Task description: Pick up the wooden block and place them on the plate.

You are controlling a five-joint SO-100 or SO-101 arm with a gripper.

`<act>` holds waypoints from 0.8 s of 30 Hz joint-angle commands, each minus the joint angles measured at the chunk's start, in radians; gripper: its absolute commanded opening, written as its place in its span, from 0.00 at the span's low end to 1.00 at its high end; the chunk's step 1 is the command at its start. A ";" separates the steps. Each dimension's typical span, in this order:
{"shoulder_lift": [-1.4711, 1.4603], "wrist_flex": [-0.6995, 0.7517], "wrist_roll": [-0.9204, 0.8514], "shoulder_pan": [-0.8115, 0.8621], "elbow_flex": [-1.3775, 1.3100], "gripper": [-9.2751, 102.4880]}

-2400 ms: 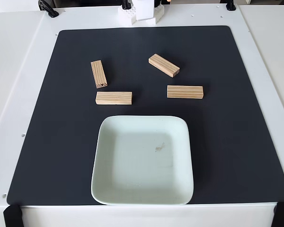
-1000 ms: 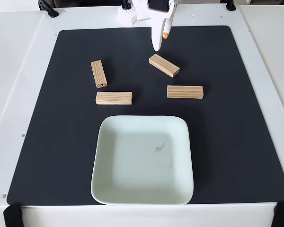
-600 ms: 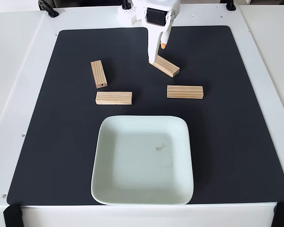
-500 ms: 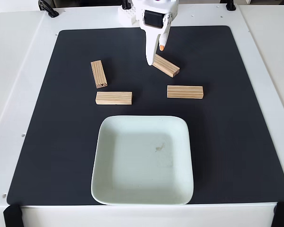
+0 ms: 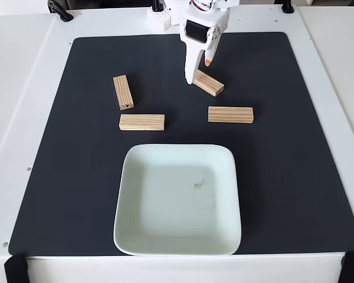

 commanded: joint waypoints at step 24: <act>-0.077 -0.106 0.072 -0.021 -0.021 0.34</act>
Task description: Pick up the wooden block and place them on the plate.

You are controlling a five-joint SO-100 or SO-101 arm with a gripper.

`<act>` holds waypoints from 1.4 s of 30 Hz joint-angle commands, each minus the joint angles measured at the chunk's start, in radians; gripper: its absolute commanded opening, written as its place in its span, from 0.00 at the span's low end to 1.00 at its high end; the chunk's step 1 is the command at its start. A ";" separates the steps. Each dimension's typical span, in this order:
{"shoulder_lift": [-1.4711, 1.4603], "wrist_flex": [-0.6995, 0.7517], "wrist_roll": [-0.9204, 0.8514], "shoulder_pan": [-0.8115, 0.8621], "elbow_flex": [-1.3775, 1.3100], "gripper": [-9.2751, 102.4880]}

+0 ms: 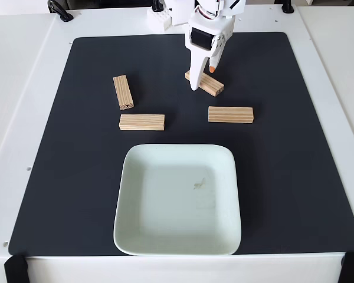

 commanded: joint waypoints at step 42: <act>-0.087 -0.078 0.023 0.002 -0.015 0.10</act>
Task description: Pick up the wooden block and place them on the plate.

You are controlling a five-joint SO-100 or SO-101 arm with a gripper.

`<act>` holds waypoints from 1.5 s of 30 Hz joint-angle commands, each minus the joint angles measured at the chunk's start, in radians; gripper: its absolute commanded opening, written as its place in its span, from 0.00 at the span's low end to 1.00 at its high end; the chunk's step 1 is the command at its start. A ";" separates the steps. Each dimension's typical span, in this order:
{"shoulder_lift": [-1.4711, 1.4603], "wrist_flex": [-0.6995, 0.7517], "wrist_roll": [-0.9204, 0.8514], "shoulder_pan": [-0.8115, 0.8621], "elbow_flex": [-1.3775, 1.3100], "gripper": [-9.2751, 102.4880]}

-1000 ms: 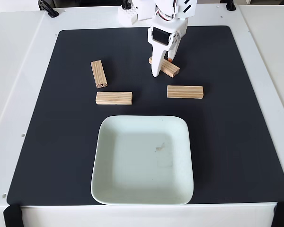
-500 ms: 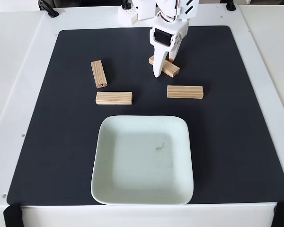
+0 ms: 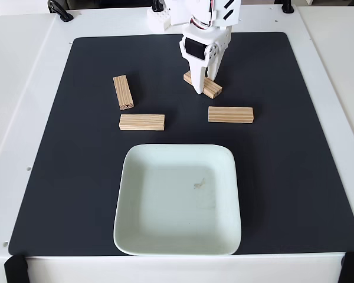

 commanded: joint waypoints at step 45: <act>0.460 -0.187 -1.008 0.167 -0.514 0.08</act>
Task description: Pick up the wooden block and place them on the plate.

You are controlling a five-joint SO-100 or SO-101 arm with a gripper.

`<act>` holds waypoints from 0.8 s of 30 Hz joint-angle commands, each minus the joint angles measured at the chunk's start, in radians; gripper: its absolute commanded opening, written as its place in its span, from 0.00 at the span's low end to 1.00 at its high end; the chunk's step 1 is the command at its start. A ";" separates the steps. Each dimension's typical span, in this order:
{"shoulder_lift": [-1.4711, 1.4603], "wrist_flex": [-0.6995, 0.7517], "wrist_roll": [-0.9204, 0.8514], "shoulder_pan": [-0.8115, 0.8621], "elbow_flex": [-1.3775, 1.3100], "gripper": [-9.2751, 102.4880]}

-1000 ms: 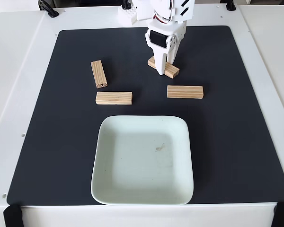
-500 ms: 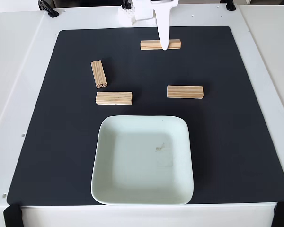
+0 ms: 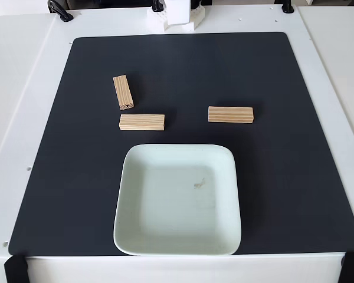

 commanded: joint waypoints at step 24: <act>-1.223 -0.032 -0.011 0.112 -1.144 0.08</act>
